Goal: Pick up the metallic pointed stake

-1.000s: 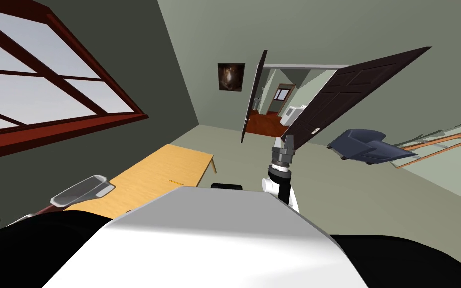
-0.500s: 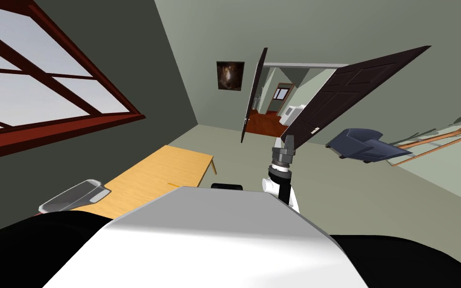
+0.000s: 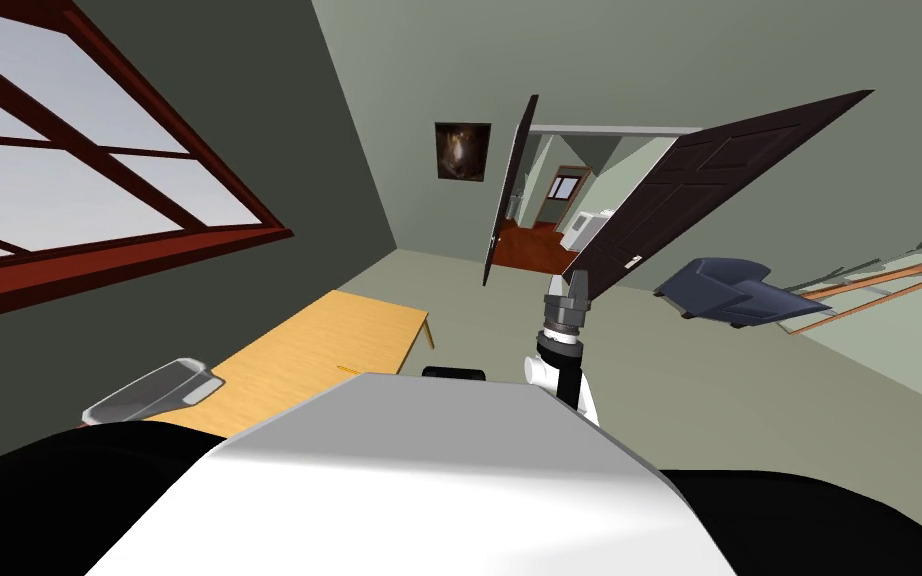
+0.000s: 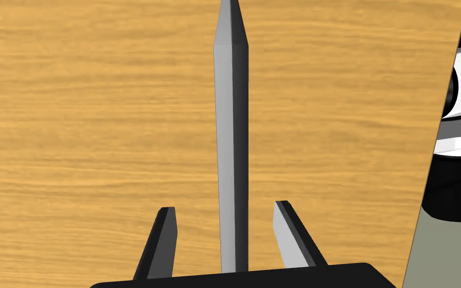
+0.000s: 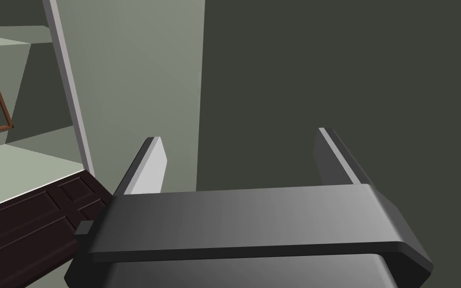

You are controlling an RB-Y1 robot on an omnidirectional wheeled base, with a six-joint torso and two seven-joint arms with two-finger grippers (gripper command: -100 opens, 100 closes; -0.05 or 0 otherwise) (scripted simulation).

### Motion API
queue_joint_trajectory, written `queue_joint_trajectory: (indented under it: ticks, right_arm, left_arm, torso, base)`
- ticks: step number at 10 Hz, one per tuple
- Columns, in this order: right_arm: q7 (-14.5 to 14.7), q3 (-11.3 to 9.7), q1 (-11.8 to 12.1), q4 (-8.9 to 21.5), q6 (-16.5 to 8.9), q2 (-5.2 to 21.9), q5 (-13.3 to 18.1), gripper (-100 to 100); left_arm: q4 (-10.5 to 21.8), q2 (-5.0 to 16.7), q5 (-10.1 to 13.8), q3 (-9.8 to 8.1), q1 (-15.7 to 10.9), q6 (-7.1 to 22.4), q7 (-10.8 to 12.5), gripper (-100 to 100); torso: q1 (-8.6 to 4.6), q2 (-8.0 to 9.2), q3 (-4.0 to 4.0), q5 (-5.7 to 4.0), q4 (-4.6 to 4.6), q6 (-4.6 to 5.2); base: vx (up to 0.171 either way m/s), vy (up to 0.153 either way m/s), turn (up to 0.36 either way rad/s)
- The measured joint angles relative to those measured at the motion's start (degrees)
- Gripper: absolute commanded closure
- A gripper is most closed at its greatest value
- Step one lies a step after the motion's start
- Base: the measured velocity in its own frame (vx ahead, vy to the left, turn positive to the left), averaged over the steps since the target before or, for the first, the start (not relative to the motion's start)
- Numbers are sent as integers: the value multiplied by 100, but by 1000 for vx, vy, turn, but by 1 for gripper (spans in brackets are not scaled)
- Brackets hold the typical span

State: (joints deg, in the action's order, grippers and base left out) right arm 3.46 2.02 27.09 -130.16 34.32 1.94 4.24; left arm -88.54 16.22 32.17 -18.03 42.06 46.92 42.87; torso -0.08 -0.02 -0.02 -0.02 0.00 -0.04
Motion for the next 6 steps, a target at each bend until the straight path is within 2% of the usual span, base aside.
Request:
queue_joint_trajectory:
  ticks: [3,4,5,6]
  right_arm:
    - [0,0,0,0,0,0,0,0]
    - [0,0,0,0,0,0,0,0]
    - [0,0,0,0,0,0,0,0]
    - [0,0,0,0,0,0,0,0]
  left_arm:
    - [0,-2,1,1,1,2,1,100]
    - [0,-2,1,1,1,2,1,0]
    - [0,-2,1,1,1,2,1,100]
    - [-97,19,15,-9,56,45,31,100]
  torso:
    - [4,0,0,1,0,1]
    - [4,0,0,1,0,1]
    - [4,0,0,1,0,1]
    - [-2,3,2,-2,1,1]
  base:
    - [0,0,0]
    - [0,0,0]
    - [-8,-15,-28]
    - [-12,-29,-26]
